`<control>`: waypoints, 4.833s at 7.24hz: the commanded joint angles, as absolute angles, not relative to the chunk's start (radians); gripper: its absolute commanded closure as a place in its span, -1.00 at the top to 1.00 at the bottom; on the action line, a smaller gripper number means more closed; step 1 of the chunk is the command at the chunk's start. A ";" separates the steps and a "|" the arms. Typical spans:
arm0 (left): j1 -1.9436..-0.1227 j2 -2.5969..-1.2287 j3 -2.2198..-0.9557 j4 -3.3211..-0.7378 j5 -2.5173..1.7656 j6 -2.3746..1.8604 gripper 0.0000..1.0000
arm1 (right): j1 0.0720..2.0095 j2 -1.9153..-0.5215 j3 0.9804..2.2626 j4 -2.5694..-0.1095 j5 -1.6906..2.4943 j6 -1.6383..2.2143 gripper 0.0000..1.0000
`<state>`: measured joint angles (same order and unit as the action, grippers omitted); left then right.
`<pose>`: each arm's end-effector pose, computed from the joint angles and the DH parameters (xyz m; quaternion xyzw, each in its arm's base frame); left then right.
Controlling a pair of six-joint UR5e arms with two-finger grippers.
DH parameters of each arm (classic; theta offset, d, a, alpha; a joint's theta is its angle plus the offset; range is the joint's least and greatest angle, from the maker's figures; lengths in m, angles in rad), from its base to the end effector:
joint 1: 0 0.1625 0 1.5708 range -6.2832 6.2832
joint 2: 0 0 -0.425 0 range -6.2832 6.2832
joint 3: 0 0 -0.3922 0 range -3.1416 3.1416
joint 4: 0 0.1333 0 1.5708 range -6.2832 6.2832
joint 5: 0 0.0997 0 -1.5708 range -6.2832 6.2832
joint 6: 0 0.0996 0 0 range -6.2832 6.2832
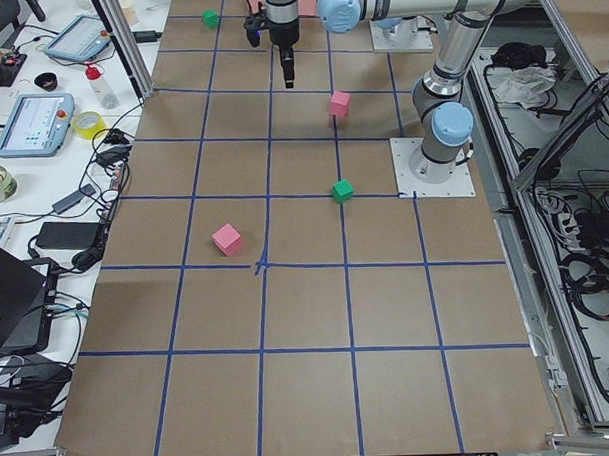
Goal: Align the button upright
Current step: 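Lower the right gripper and close it on the button switch body, then lift the button switch out of the pink tray with the right gripper, then carry the switch to the table center and lower it with the right gripper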
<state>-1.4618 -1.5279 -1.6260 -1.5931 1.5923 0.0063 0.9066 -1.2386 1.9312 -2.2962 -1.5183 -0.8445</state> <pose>-0.0792 -0.4816 0.4793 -0.0511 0.9985 0.0179 0.0097 -0.2259 -0.5132 0.2177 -0.0904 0.9954 -0.0299 0.0079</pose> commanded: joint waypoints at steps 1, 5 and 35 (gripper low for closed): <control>-1.462 -1.528 -1.626 -1.594 1.592 0.006 1.00 | 0.907 -1.230 1.942 -2.296 -1.516 -0.847 1.00; -1.462 -1.528 -1.626 -1.594 1.592 0.006 1.00 | 0.907 -1.229 1.948 -2.295 -1.520 -0.845 1.00; -1.459 -1.526 -1.644 -1.578 1.620 0.009 1.00 | 1.868 -1.194 1.687 -2.223 -1.548 -0.115 -1.00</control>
<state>-1.4588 -1.5263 -1.6444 -1.5809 1.6199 0.0105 1.7709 -1.2477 1.6861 -2.1594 -1.5555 -0.1152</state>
